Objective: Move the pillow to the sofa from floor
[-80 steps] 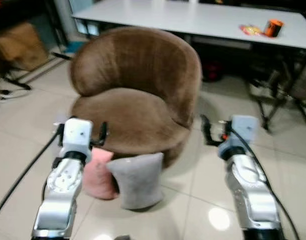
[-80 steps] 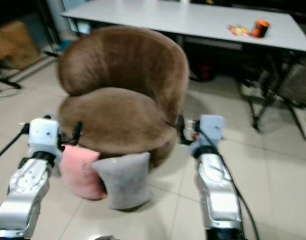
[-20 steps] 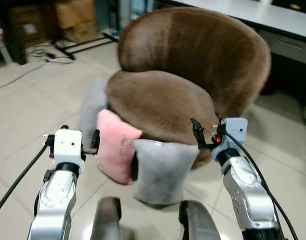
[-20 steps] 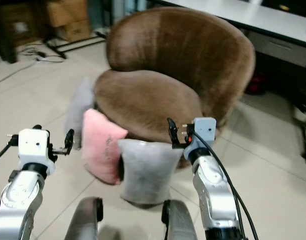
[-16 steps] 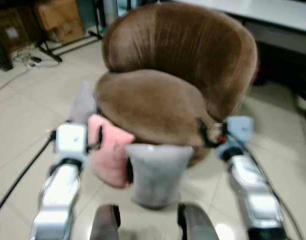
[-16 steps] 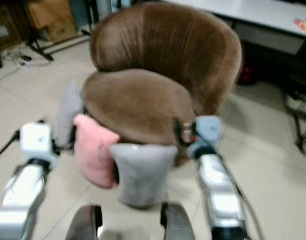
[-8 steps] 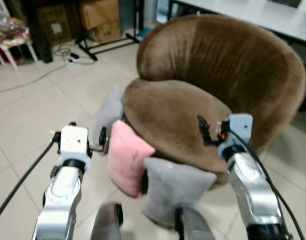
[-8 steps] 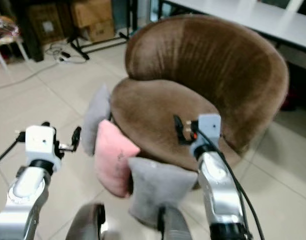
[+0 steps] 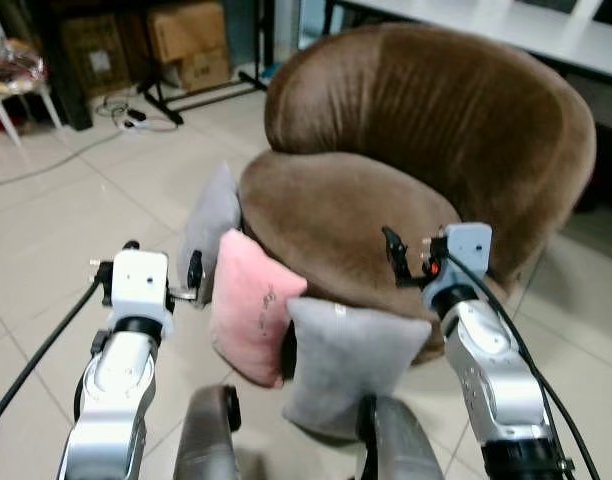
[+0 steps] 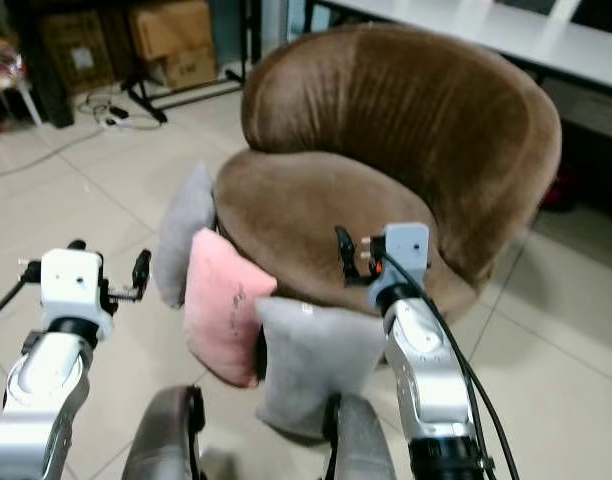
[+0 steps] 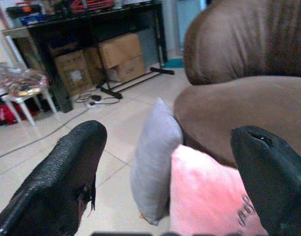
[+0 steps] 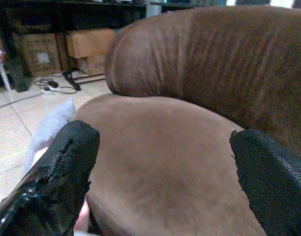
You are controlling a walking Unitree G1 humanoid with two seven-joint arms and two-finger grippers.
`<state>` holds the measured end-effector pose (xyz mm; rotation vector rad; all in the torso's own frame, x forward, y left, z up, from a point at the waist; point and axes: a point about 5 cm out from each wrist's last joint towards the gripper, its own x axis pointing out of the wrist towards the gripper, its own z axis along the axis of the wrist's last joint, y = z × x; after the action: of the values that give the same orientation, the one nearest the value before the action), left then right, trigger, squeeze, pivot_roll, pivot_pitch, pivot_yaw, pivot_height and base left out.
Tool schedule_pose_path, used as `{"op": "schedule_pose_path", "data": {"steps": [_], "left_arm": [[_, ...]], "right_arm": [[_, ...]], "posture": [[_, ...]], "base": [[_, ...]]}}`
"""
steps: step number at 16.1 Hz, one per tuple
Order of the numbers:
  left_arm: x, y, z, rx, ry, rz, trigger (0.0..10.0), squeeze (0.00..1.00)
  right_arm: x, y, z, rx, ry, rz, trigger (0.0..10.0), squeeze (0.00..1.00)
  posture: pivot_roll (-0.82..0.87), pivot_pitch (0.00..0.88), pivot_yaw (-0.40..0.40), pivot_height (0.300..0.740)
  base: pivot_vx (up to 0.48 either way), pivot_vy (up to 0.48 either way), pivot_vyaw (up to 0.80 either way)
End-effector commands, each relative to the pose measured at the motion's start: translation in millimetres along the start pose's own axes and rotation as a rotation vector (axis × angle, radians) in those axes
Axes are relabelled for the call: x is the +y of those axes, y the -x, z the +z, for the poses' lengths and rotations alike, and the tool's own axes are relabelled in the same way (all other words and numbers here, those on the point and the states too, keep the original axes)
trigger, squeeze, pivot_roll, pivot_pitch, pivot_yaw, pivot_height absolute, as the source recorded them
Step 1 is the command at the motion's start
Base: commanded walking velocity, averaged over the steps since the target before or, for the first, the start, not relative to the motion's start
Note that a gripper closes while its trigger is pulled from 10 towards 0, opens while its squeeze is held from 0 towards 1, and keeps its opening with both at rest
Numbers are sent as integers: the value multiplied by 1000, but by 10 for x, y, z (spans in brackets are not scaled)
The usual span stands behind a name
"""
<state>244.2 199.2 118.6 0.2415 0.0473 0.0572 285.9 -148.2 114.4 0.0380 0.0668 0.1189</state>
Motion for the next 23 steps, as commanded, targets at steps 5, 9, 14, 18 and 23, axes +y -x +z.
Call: {"op": "schedule_pose_path", "data": {"steps": [5, 9, 14, 18, 23], "left_arm": [[-44, -6, -20, 10, -20, -48, 10000, 361], [-57, -10, -8, 6, -27, -61, 10000, 369], [-64, 11, -41, 19, -28, -92, 10000, 369], [-92, 15, -42, 31, -32, -243, 10000, 380], [49, 17, -17, 52, -98, -337, 10000, 376]], "right_arm": [[0, 8, -25, 21, 4, 3, 10000, 1000], [-6, -5, -67, 57, 40, 24, 10000, 1000], [23, -121, -102, 109, 132, 111, 10000, 1000], [47, -440, -162, 243, 433, 276, 10000, 1000], [90, -701, -378, 390, 806, 368, 10000, 0]], "posture": [[-8, 0, -50, 481], [-2, 0, -55, 481], [10, 0, -70, 481], [12, 0, -53, 481], [43, 0, -29, 481]], "base": [[0, 0, 0], [0, 0, 0], [0, 0, 0], [0, 0, 0], [0, 0, 0]]}}
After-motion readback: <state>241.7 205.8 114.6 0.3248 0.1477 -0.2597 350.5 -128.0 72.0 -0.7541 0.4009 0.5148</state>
